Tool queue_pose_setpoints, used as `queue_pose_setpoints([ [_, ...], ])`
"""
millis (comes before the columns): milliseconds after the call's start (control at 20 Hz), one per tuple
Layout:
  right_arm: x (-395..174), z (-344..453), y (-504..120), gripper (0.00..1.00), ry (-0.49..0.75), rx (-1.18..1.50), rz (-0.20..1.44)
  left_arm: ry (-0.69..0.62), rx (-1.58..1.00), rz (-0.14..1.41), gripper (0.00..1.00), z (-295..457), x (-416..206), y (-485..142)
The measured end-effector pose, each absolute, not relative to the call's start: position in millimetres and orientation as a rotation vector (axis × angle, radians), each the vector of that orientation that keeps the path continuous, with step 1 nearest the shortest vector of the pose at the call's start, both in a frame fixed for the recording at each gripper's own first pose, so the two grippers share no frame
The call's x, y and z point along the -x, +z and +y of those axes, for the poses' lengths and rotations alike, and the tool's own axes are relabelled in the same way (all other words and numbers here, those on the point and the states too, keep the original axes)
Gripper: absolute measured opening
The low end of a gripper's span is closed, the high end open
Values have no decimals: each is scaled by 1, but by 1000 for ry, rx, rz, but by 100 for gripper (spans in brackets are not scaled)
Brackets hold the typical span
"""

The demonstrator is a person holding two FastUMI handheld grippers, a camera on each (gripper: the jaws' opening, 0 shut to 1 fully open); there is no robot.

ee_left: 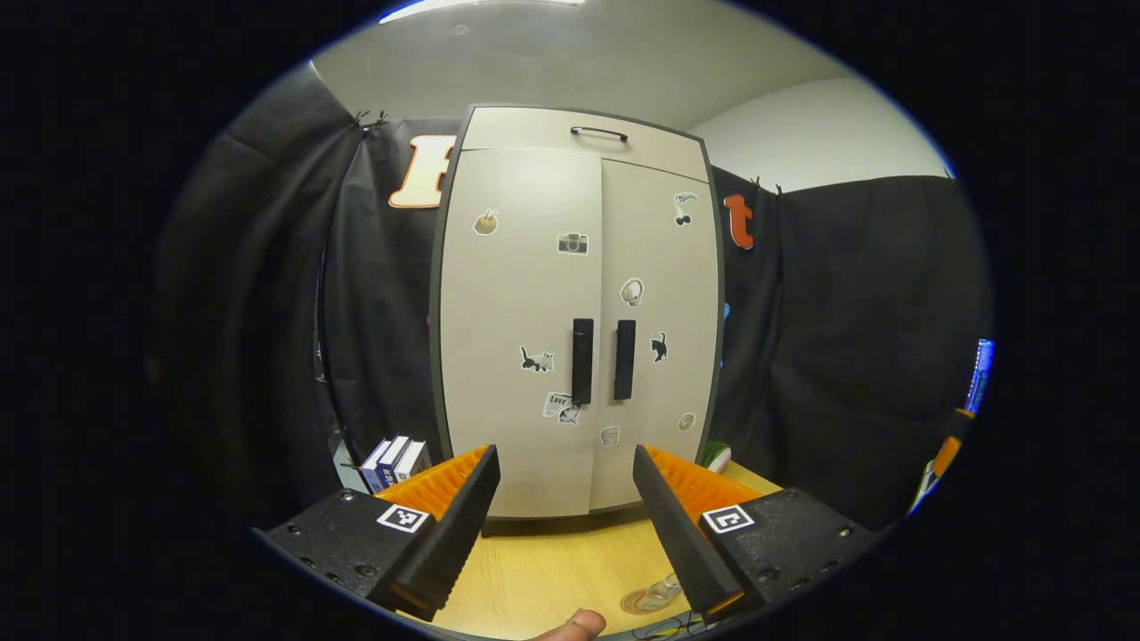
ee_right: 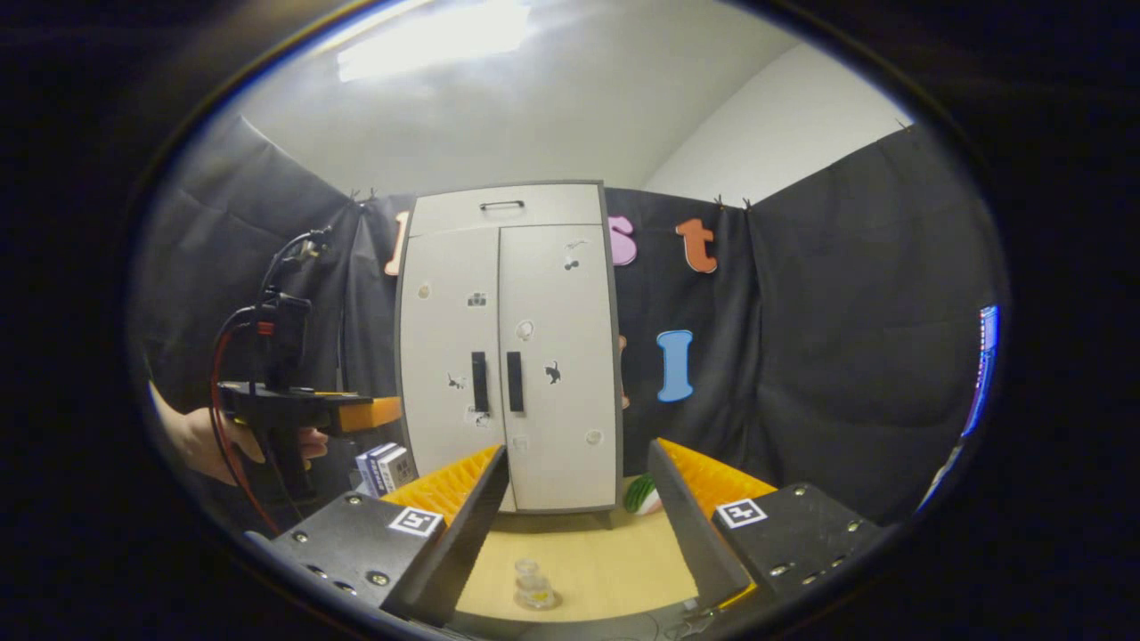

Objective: Grasp the bottle in the cabinet with the left hand and place it on the coaster, then close the right door with the right hand and the left door with the left hand.

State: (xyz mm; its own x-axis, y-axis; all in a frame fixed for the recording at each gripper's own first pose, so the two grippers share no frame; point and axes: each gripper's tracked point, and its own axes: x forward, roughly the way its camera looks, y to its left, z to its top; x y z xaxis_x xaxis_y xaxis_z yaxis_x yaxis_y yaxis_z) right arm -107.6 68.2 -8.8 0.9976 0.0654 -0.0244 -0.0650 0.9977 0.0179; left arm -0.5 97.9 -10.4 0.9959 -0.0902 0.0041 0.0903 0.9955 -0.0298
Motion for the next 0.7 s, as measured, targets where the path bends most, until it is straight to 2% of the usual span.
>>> queue_pose_setpoints([
  [450,82,88,19,96,171,-50,-106,-123,23,-6,96,92,-5,-18],
  [600,53,76,18,96,150,-18,-109,-124,48,-5,96,91,-22,-20],
  [650,41,72,14,96,135,-11,-96,-130,53,-4,92,89,-27,-20],
  [700,31,69,12,89,122,-7,-87,-136,52,-4,96,85,-34,-21],
])
